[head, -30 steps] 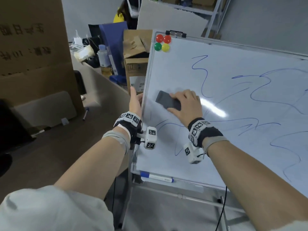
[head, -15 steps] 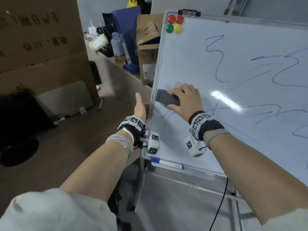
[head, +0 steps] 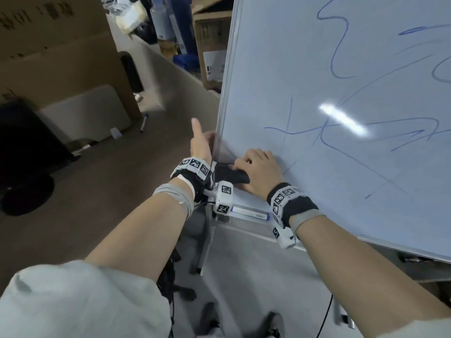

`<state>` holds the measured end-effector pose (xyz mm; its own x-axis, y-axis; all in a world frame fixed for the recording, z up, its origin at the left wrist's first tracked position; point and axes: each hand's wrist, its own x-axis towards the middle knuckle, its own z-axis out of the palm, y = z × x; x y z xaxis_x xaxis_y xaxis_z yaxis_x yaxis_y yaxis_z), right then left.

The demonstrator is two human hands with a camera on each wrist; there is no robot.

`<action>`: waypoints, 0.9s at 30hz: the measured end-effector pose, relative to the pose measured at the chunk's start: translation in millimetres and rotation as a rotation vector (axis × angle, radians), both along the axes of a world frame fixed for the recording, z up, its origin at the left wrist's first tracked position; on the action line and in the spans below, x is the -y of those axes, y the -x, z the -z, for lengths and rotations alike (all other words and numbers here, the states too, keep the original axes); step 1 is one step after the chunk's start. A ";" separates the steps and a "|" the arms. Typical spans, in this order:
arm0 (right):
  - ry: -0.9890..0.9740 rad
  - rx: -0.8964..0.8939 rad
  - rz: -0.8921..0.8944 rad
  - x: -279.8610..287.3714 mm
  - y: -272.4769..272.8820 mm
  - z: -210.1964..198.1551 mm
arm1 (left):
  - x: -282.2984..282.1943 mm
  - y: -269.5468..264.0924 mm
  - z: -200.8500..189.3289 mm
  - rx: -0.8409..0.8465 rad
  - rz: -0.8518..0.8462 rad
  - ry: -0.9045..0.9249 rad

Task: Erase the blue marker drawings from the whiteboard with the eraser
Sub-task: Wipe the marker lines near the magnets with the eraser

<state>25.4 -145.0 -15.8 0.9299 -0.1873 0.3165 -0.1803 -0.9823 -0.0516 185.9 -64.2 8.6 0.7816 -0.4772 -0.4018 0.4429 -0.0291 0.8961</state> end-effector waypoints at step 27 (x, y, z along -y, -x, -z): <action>-0.076 0.359 0.614 110.3 65.0 -126.4 | 55.0 25.4 -67.6 0.254 -0.034 -0.226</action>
